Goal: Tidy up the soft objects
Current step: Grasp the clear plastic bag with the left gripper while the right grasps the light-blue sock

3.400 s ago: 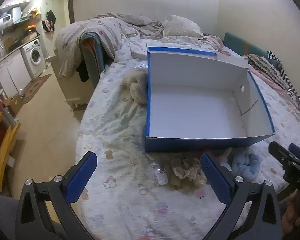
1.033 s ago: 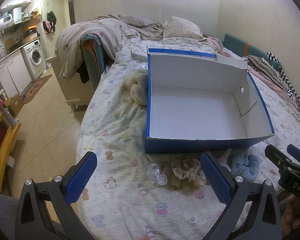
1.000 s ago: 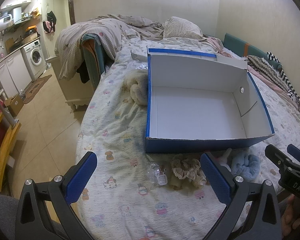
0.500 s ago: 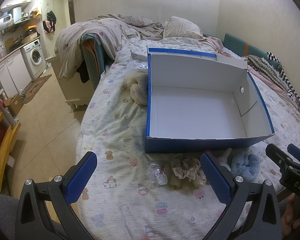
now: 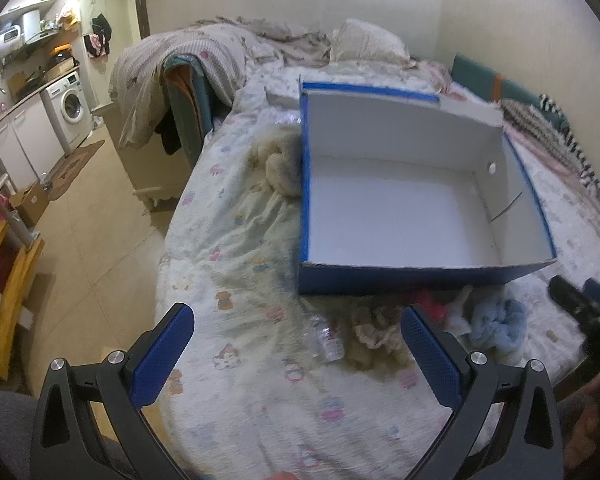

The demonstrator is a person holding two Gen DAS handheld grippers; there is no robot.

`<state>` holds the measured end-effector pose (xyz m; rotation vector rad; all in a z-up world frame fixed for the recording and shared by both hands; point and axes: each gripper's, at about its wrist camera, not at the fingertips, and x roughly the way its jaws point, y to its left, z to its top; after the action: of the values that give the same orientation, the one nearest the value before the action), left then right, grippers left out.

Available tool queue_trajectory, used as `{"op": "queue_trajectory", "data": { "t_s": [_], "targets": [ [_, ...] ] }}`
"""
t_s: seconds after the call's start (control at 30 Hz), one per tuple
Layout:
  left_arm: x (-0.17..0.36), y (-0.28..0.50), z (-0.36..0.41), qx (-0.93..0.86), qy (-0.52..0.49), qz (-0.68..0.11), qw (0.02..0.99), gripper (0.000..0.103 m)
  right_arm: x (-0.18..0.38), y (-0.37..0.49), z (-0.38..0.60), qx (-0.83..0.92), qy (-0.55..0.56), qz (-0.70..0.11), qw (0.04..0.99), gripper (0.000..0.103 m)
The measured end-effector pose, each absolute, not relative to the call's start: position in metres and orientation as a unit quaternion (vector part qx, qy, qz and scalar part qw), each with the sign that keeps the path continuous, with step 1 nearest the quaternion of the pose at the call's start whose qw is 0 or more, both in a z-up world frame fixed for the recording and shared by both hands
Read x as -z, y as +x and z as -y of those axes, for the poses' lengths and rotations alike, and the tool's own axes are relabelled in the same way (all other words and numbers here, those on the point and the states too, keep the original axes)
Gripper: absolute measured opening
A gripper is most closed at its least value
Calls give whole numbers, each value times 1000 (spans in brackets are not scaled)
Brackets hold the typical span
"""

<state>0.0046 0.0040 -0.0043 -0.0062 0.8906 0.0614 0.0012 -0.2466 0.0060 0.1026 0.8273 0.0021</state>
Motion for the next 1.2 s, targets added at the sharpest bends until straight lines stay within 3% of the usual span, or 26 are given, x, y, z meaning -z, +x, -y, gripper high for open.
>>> {"op": "queue_trajectory", "data": {
  "t_s": [0.4, 0.47, 0.53, 0.57, 0.9, 0.97, 1.0, 1.07, 1.13, 1.2],
  "targets": [
    [40, 53, -50, -56, -56, -543, 836, 102, 0, 37, 276, -36, 41, -482, 874, 103],
    [57, 63, -50, -48, -68, -570, 818, 94, 8, 43, 283, -30, 47, -497, 866, 103],
    [76, 74, -49, -41, -90, -597, 796, 70, 18, 50, 290, -24, 60, -511, 857, 103],
    [87, 79, -48, -34, -106, -613, 782, 66, 22, 51, 294, -21, 66, -517, 853, 103],
    [121, 101, -18, -15, -111, -635, 765, 61, 66, 66, 324, 21, 116, -572, 812, 103],
    [127, 103, -12, -10, -105, -640, 761, 46, 76, 69, 327, 26, 129, -586, 800, 103],
    [131, 103, -10, -7, -104, -643, 759, 33, 80, 71, 328, 26, 134, -591, 795, 103],
    [134, 102, -8, -7, -105, -644, 758, 29, 84, 73, 328, 28, 137, -597, 790, 103],
    [131, 101, -6, 1, -108, -640, 761, 17, 90, 74, 327, 26, 142, -604, 783, 103],
    [127, 99, -5, 14, -114, -634, 765, 11, 99, 76, 327, 16, 153, -617, 771, 103]
  ]
}}
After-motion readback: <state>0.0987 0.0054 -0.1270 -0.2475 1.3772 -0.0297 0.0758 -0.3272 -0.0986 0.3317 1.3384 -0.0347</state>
